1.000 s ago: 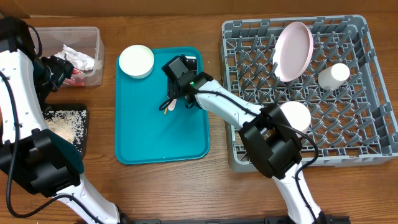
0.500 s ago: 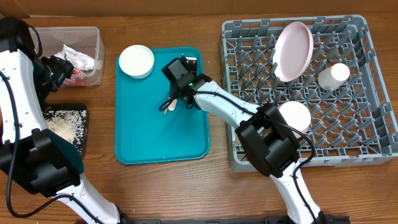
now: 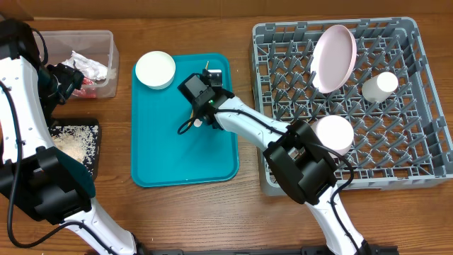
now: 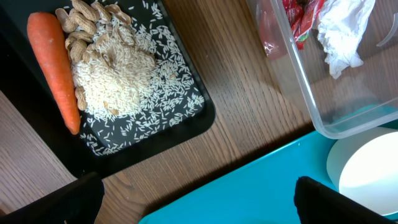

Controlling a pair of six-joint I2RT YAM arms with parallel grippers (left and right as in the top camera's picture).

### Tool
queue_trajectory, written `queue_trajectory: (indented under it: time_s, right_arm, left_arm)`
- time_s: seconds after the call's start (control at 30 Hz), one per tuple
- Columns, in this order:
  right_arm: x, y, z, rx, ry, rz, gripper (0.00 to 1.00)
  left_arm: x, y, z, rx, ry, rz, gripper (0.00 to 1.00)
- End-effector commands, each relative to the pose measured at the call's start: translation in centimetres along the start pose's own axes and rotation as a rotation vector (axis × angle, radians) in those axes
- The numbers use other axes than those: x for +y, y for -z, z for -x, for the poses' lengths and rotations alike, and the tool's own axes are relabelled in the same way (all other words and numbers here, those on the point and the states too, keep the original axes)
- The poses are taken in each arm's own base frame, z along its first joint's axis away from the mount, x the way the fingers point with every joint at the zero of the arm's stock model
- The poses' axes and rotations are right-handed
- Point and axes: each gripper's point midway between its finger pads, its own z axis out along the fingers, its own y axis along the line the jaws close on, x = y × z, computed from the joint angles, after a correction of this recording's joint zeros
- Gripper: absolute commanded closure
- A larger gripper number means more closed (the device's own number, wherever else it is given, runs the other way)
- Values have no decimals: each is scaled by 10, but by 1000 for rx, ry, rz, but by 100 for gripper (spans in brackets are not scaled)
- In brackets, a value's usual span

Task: Sort waste into correct bins and load items into the dishwasher rack
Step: 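Lift the white fork with the right gripper and carry it right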

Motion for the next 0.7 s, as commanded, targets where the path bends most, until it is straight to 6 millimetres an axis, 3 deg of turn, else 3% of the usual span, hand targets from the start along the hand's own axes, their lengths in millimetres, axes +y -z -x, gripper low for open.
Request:
queue_trajectory:
  time_s: [0.0,0.27,0.5,0.67]
  right_arm:
    - [4,-10,-20,44,32,-15,44]
    - [8,-4,-37,132,-51,5,47]
    - [-10,-6,-40,167,-107,-48,57]
    - [-13,-6,-38,169,-105,-51,61]
  left_arm:
    - [-1,-2,-1,-3,2,10,0]
    - [-1,-2,-1,-3,2,10,0]
    - [-1,-2,-1,-3,2,10,0]
    - [-1,-2,-1,-3,2,10,0]
